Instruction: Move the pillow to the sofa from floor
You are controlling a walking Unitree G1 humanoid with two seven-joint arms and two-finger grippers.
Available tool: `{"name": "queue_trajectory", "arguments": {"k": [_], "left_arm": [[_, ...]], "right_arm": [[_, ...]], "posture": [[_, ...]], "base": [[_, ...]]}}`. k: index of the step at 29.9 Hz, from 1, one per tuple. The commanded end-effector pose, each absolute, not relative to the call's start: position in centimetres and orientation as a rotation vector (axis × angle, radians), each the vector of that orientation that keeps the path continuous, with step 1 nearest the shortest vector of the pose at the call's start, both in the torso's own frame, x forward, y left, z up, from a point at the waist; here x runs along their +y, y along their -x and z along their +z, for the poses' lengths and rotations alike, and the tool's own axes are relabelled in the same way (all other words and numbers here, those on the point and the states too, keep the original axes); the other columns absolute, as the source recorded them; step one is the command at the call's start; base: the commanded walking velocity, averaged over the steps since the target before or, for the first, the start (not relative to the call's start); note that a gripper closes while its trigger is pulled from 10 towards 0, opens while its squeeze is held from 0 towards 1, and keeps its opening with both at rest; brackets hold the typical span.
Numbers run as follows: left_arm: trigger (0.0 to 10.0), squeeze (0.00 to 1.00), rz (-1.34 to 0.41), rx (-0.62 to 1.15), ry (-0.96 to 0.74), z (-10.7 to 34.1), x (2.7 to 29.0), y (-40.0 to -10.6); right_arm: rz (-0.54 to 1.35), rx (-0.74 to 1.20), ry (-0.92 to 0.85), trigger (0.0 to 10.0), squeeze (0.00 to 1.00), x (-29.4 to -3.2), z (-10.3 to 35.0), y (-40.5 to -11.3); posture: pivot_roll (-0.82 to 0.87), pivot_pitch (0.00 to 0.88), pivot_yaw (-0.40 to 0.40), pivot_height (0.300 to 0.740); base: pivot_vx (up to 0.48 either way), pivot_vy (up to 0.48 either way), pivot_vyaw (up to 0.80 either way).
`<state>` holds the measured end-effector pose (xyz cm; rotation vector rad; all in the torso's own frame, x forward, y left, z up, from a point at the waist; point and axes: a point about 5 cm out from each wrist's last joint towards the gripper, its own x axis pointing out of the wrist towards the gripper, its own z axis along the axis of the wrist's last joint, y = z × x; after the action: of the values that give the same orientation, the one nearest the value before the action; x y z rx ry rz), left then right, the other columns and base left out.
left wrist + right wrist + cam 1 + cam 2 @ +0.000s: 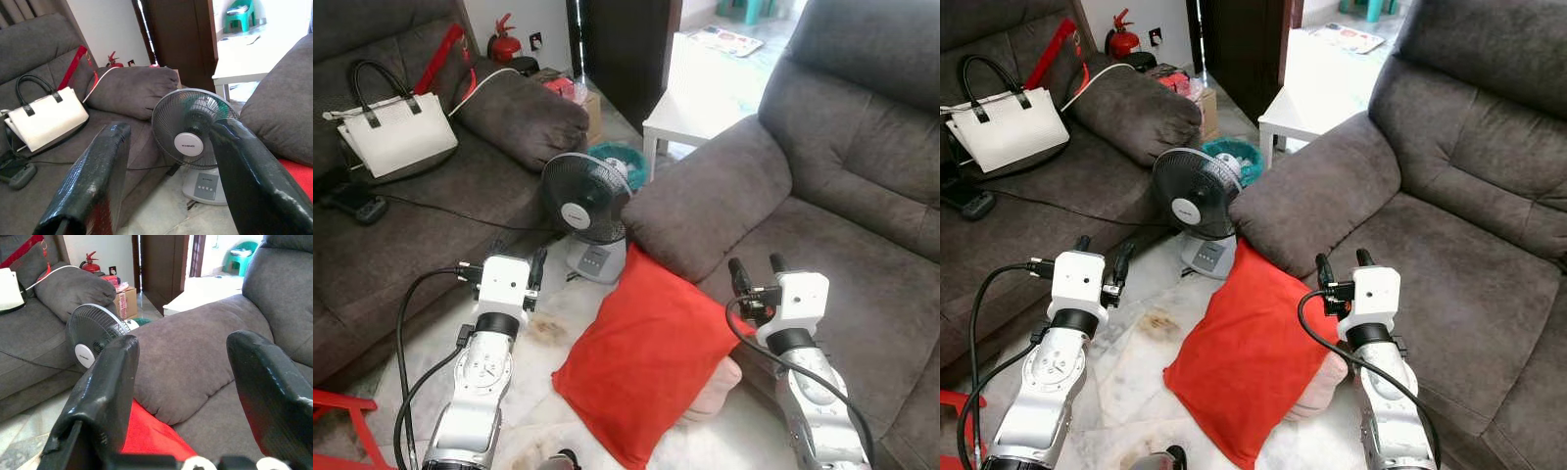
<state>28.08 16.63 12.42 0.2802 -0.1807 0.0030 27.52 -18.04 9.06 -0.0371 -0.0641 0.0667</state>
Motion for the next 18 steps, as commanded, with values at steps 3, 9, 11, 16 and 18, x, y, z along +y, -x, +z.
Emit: {"name": "queue_trajectory", "arguments": {"k": [3, 9, 11, 16, 18], "left_arm": [[10.0, 0.00, 0.002, -0.175, -0.267, 12.49, 16.71, -28.10], [10.0, 0.00, 0.002, -0.174, -0.267, 12.50, 16.70, -28.11], [10.0, 0.00, 0.002, -0.173, -0.268, 12.49, 16.71, -28.12], [10.0, 0.00, 0.005, -0.171, -0.270, 12.49, 16.78, -28.13], [10.0, 0.00, 0.005, -0.171, -0.270, 12.49, 16.78, -28.13]], "right_arm": [[0.064, -0.059, 0.030, 10.0, 0.00, -18.11, 9.03, -27.62], [0.071, -0.060, 0.035, 10.0, 0.00, -17.97, 9.06, -27.65], [0.072, -0.059, 0.034, 10.0, 0.00, -17.96, 9.05, -27.66], [0.075, -0.060, 0.033, 10.0, 0.00, -17.91, 9.06, -27.70], [0.075, -0.060, 0.034, 10.0, 0.00, -17.90, 9.06, -27.70]], "posture": [[0.14, 0.102, -0.022, 0.740], [0.14, 0.102, -0.022, 0.740], [0.14, 0.103, -0.023, 0.740], [0.14, 0.104, -0.023, 0.740], [0.14, 0.103, -0.023, 0.740]], "base": [[0.254, 0.000, 0.00], [0.262, 0.000, 0.00], [0.283, 0.000, 0.00], [0.308, 0.000, 0.00], [0.311, 0.000, 0.00]]}}
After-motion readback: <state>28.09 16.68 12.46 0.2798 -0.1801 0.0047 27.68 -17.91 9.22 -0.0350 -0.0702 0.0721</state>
